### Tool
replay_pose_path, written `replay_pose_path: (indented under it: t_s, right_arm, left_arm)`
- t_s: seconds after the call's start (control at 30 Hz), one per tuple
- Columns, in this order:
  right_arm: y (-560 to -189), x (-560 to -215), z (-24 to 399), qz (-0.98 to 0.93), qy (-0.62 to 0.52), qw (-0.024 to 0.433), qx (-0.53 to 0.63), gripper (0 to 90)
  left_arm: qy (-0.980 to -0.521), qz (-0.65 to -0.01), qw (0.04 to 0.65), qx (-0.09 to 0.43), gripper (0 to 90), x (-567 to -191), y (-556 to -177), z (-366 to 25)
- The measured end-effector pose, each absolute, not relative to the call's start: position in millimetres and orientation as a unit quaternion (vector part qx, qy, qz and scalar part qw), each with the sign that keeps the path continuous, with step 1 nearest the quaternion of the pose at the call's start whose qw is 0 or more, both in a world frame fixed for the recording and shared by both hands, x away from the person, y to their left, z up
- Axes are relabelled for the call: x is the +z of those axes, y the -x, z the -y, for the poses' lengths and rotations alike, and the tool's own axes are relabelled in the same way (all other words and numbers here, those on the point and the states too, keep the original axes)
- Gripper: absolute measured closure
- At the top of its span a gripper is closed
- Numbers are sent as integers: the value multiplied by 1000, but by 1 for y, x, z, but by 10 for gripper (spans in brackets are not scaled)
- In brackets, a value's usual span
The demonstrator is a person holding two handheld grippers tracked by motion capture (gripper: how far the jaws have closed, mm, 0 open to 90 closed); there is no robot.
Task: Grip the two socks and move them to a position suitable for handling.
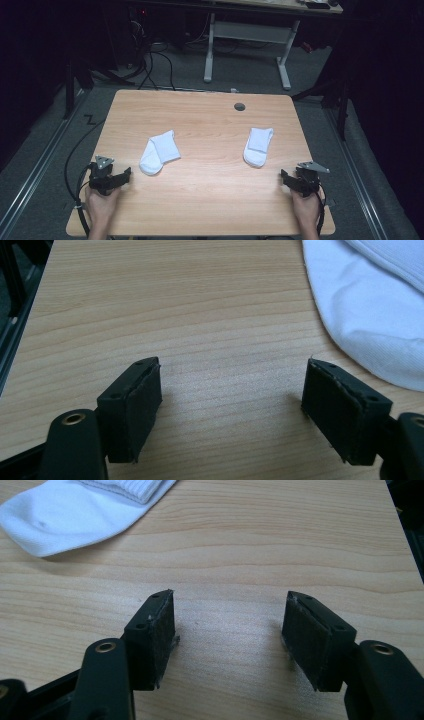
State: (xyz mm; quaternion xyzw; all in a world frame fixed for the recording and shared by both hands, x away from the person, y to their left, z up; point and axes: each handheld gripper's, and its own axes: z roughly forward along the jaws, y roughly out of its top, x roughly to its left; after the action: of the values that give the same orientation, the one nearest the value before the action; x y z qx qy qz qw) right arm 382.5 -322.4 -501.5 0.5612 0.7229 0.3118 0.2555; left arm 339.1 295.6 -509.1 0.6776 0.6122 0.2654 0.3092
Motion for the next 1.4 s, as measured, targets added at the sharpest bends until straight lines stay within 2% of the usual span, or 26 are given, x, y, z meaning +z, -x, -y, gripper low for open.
replay_pose_path:
  t_s: [0.97, 1.13, 1.4]
  right_arm:
    - [-383, -501, 322, -724, -561, 254, 312, 368]
    - [-383, -501, 322, -724, -561, 254, 312, 368]
    - [-382, -501, 322, -724, -561, 253, 313, 366]
  left_arm:
    - [-684, -603, 314, 264, 288, -509, -337, -295]
    - [-692, -600, 318, 244, 356, -504, -335, -297]
    - [-703, -585, 324, 243, 341, -496, -336, -289]
